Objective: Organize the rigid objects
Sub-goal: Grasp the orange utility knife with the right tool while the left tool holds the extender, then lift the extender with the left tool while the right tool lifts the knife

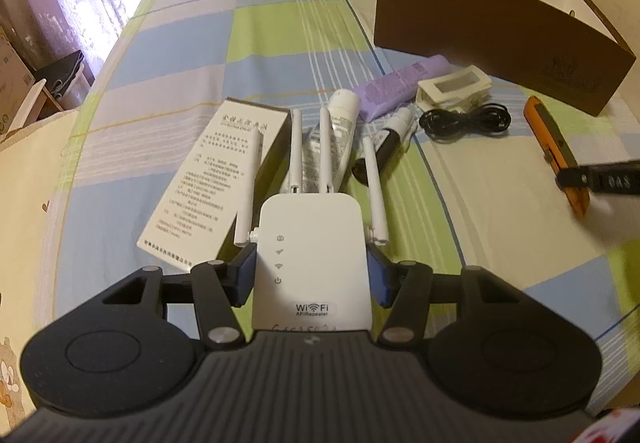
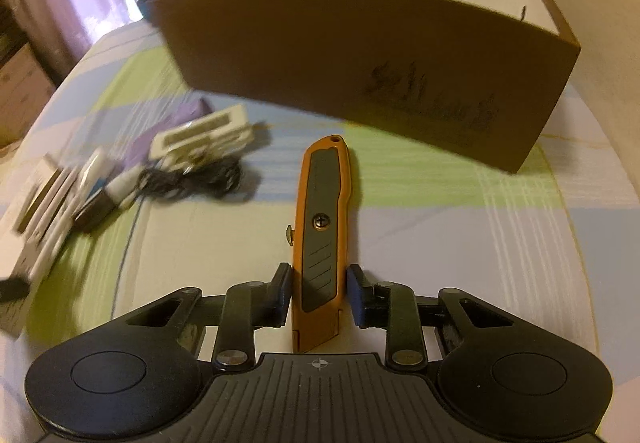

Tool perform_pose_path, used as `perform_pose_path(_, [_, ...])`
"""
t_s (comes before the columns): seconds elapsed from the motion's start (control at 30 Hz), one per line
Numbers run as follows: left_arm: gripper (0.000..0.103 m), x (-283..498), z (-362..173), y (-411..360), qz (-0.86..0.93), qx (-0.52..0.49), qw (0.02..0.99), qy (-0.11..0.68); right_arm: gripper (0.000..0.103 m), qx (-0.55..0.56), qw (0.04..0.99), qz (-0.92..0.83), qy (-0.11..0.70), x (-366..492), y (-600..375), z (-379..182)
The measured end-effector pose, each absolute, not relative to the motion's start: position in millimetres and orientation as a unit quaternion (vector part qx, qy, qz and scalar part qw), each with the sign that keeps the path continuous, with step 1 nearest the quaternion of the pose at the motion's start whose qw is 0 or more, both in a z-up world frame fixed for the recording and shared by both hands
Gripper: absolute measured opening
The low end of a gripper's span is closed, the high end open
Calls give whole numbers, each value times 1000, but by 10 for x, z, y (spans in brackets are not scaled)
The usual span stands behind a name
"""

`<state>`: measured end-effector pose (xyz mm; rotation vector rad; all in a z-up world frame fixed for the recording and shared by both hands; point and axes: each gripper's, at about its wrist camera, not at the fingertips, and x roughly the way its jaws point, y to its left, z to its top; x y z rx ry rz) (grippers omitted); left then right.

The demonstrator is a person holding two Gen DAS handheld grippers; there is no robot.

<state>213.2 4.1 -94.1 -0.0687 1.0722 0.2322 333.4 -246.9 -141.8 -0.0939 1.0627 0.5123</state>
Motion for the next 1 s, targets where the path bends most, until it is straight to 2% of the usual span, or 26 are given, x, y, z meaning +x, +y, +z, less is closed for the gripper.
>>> perform_pose_path(0.37, [52, 2155, -1015, -18, 89, -23, 843, 531, 28, -62, 807, 273, 519, 2870, -2520, -1413])
perform_pose_path(0.43, [52, 2185, -1031, -23, 87, -16, 841, 534, 38, -49, 811, 265, 520, 2899, -2489, -1424])
perform_pose_path(0.6, [53, 2238, -1099, -34, 87, -9, 837, 540, 47, -50, 822, 264, 502, 2973, -2368, -1403])
perform_pose_path(0.9, [53, 2298, -1120, -9, 87, -15, 841, 534, 46, -70, 831, 252, 491, 3105, -2197, -1471])
perform_pose_path(1.0, [52, 2290, -1127, -18, 87, -13, 844, 528, 32, -110, 835, 246, 480, 3071, -2130, -1480])
